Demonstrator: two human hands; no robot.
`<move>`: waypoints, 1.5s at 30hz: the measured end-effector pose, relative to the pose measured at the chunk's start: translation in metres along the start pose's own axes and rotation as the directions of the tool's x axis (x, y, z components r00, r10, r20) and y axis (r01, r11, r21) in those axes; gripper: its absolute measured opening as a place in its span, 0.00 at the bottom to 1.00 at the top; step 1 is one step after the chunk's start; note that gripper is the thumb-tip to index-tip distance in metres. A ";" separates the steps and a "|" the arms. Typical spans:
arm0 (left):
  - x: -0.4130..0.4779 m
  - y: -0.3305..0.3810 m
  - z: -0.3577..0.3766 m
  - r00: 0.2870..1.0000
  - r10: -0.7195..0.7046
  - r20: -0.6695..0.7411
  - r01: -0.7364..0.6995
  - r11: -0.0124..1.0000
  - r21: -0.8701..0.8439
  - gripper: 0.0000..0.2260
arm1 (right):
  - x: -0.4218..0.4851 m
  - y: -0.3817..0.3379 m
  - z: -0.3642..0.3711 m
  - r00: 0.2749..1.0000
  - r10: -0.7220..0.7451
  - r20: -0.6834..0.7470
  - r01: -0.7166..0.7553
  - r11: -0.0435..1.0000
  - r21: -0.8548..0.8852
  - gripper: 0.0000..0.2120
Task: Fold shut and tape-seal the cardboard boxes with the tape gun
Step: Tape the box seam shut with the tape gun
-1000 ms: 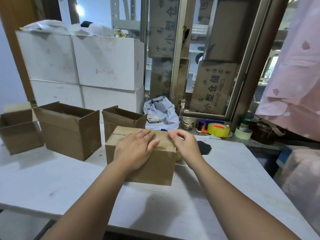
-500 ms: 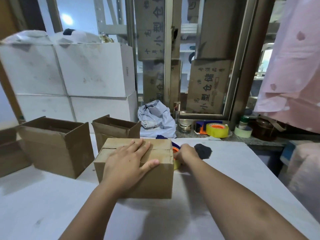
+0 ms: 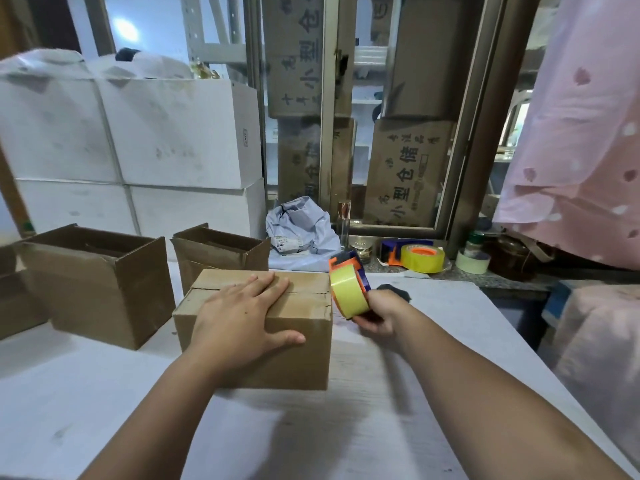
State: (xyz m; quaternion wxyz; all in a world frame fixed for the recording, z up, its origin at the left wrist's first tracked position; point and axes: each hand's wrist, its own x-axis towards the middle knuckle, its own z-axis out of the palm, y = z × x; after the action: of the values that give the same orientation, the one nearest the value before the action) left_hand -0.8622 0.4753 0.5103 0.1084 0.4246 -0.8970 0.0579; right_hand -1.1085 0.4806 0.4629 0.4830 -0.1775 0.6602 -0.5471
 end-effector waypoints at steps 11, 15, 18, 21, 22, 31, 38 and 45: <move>0.016 0.038 0.004 1.000 0.032 0.000 -0.032 0.999 -0.028 0.40 | -0.033 -0.036 -0.014 0.989 -0.145 0.016 0.134 0.946 0.294 0.06; 0.030 0.059 0.007 0.998 0.069 0.012 -0.069 0.996 -0.052 0.40 | -0.051 -0.053 -0.015 0.946 -0.304 -0.110 0.322 0.918 0.232 0.13; 0.043 0.072 0.003 0.998 0.048 0.044 -0.039 0.981 -0.189 0.43 | -0.061 -0.062 -0.013 0.904 -0.402 -0.149 0.422 0.893 0.156 0.18; 0.056 0.070 -0.008 0.991 -0.007 0.134 0.082 0.824 -0.561 0.51 | -0.063 -0.062 -0.010 0.864 -0.471 -0.177 0.488 0.870 0.066 0.18; 0.058 0.067 -0.012 0.990 -0.016 0.143 0.112 0.711 -0.695 0.52 | -0.063 -0.059 -0.009 0.847 -0.496 -0.190 0.509 0.860 0.022 0.17; 0.078 0.095 -0.023 0.881 -0.361 -0.304 -0.146 0.405 -0.903 0.26 | -0.061 -0.042 -0.001 0.679 -0.714 -0.171 0.627 0.686 -0.371 0.15; 0.089 0.099 -0.031 0.731 -0.611 -0.305 -0.192 0.244 -0.950 0.07 | -0.068 -0.037 0.001 0.617 -0.782 -0.088 0.654 0.572 -0.495 0.19; 0.088 0.076 -0.022 0.728 -0.675 0.121 -0.101 -0.280 -0.955 0.06 | -0.067 -0.034 0.004 0.577 -0.813 -0.076 0.657 0.518 -0.547 0.22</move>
State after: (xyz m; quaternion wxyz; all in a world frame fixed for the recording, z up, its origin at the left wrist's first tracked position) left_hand -0.9721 0.4620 0.5523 0.6253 0.3708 -0.3898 -0.5653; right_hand -1.0839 0.5186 0.5229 0.0280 -0.4607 0.6978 -0.5477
